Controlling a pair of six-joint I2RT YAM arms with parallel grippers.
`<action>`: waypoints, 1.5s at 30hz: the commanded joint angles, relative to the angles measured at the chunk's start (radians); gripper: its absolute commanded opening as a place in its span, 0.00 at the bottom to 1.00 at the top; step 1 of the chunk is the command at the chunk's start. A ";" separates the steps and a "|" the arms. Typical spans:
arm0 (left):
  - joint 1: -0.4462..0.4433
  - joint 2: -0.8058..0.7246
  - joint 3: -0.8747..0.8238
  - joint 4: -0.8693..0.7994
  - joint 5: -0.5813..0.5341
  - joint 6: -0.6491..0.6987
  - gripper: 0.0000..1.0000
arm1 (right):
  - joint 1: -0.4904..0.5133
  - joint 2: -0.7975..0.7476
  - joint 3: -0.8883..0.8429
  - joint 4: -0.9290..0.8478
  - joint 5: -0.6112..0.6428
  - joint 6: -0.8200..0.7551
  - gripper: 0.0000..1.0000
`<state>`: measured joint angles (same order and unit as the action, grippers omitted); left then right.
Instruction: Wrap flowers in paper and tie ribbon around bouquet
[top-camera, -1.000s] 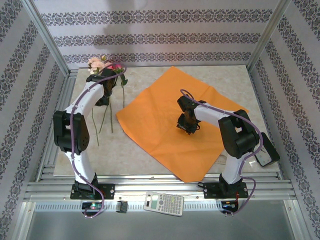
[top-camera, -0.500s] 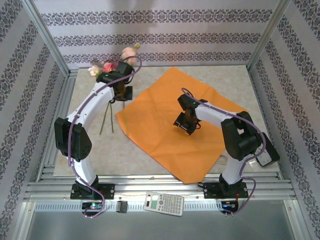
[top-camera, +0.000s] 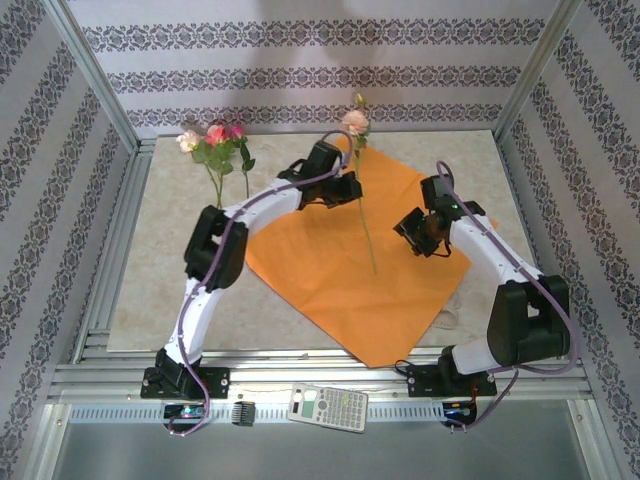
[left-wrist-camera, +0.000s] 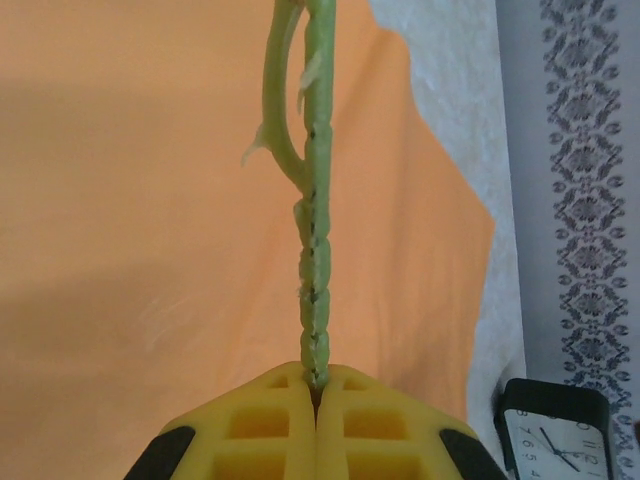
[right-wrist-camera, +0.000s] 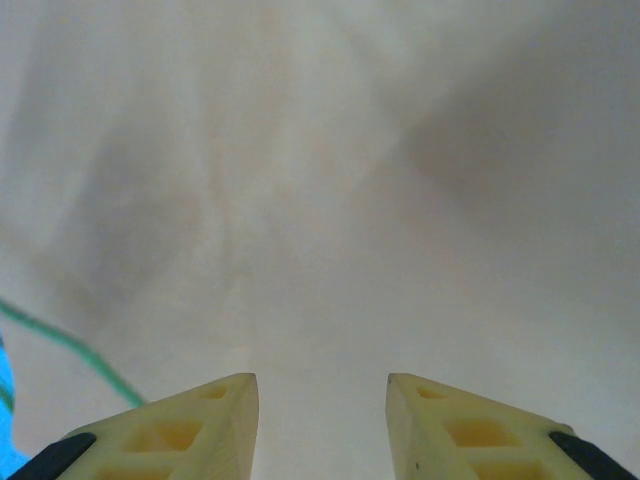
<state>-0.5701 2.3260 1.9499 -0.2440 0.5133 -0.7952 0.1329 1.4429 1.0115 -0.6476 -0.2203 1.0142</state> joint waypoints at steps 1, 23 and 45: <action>-0.031 0.095 0.145 0.072 0.071 -0.038 0.00 | -0.047 -0.016 -0.054 -0.019 -0.033 -0.051 0.39; -0.008 -0.157 -0.269 -0.025 -0.035 -0.322 0.40 | -0.027 0.058 -0.014 0.011 -0.041 -0.161 0.41; 0.204 -0.335 -0.835 0.208 -0.043 -0.443 0.19 | 0.205 0.312 0.206 0.037 -0.086 -0.125 0.41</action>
<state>-0.3706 1.9945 1.1584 -0.0357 0.4896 -1.2133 0.3084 1.7256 1.1702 -0.6163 -0.2905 0.8669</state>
